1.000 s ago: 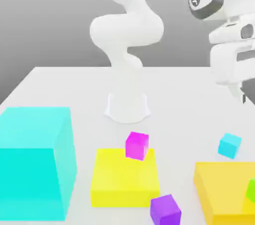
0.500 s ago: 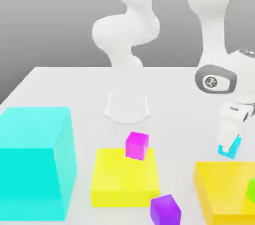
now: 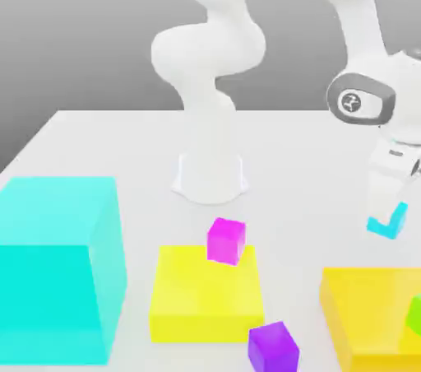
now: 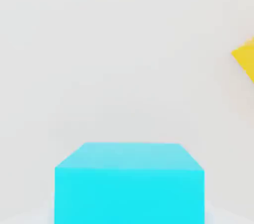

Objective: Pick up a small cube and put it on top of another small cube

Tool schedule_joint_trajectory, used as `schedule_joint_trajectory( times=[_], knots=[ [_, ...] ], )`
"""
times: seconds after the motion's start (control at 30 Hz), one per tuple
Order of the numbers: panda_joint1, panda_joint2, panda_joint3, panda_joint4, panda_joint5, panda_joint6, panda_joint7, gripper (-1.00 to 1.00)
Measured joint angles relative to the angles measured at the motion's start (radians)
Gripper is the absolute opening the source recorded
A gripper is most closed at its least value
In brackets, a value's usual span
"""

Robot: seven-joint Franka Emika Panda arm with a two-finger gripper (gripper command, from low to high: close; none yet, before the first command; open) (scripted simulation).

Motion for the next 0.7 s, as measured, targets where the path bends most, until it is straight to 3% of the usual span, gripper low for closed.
schedule_joint_trajectory(
  times=[0.4, 0.5, 0.53, 0.7],
  knots=[
    [-0.165, 0.076, -0.095, 0.432, 0.035, -0.356, -0.382, -1.00],
    [-0.177, 0.146, -0.116, 0.462, 0.013, -0.317, -0.404, -1.00],
    [-0.173, 0.178, -0.123, 0.458, 0.001, -0.280, -0.399, 1.00],
    [-0.173, 0.178, -0.123, 0.458, 0.002, -0.280, -0.399, 1.00]
  ],
)
